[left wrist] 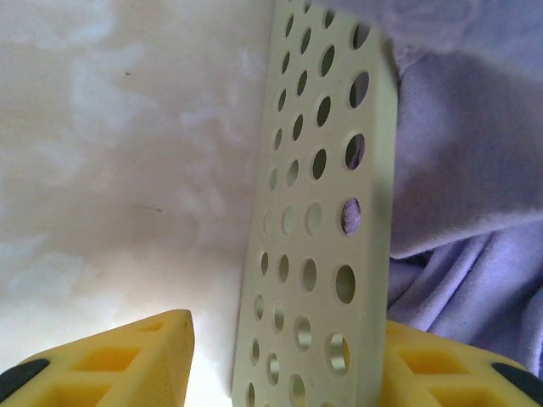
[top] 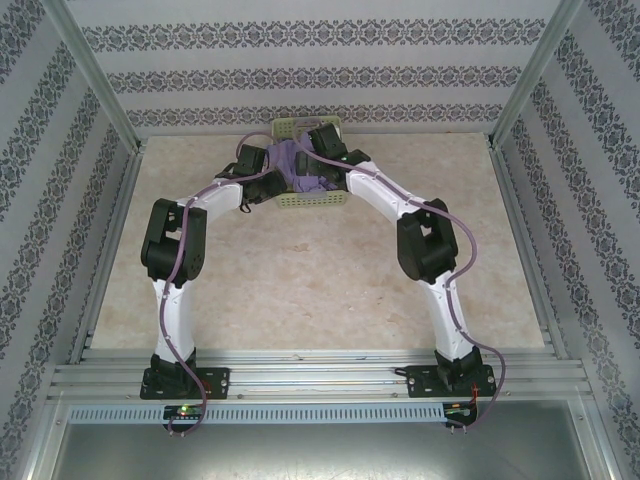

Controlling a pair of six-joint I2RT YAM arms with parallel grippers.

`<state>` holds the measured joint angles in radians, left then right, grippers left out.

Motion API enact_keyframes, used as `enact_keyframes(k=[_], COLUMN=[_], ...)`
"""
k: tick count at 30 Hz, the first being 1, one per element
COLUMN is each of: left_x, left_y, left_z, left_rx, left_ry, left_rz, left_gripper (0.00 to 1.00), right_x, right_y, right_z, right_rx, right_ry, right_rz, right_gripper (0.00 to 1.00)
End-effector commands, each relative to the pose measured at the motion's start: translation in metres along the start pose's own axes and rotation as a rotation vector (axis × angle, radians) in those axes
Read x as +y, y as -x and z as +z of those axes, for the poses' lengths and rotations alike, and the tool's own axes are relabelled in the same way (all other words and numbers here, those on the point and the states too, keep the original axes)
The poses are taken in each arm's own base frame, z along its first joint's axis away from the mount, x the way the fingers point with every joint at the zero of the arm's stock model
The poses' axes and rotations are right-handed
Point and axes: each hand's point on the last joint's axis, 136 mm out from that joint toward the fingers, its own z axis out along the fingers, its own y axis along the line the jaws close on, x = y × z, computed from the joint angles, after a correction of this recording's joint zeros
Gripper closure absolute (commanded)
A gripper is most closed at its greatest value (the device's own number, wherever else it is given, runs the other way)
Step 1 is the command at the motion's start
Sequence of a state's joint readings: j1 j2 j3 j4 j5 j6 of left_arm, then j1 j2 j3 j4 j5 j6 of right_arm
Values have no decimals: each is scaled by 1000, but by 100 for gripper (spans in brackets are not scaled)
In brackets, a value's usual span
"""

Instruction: Fold the inside-out t-shirt

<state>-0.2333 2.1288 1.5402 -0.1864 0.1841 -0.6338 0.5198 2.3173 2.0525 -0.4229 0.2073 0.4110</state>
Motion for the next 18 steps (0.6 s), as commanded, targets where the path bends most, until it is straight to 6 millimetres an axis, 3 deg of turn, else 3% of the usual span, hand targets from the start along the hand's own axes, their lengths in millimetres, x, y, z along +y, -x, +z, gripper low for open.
enact_keyframes(k=[1,8,14,16,18], left_x=[13,10,10,9,10], left_y=[-15,-15,-16,-16,-14], left_z=[-2,-5,-4,-5,-7], left_rx=[49,42,49,48,46], left_ry=[20,-19,-31,-30,-23], left_rz=[-8,-31,-43,-44,-44], left_gripper=[50,49,49,49,48], right_x=[-6,1,6,8,16], right_y=[-9,-33,-50,-51,-49], right_z=[13,55,70,73,73], right_rx=[33,134,198,203,207], right_ry=[-70,-72,-62,-44,5], right_rz=[-37,8,95,115,125], right_gripper=[2,2,4,13,31])
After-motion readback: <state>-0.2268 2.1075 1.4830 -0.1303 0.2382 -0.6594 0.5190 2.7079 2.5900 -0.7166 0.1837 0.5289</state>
